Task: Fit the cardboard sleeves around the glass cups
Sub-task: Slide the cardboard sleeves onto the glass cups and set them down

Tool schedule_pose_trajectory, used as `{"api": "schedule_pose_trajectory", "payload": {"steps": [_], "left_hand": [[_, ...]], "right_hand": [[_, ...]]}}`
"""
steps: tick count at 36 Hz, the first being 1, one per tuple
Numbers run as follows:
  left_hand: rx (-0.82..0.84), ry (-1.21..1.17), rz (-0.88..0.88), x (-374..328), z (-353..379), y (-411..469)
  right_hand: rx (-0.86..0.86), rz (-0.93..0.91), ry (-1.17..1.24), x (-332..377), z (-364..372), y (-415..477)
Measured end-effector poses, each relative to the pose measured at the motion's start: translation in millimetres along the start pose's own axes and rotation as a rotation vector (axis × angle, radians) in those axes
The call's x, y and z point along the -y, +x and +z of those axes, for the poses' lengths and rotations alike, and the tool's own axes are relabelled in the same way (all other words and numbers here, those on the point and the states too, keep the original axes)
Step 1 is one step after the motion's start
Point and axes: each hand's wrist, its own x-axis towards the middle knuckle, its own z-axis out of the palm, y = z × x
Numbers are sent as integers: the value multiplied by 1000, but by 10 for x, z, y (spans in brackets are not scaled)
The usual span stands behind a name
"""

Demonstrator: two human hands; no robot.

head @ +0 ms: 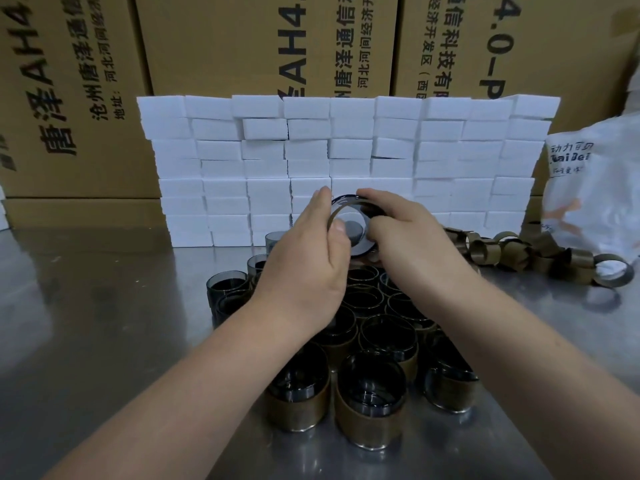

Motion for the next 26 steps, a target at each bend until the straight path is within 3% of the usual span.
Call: {"api": "schedule_pose_trajectory", "payload": {"steps": [16,26], "left_hand": [[-92,-65,-3,-58,-160,104],[56,-8,-57,-77,-257,149]], "right_hand": [[162,-44,99,102,-92,-60],[177,-63,165,42,-123,-18]]}}
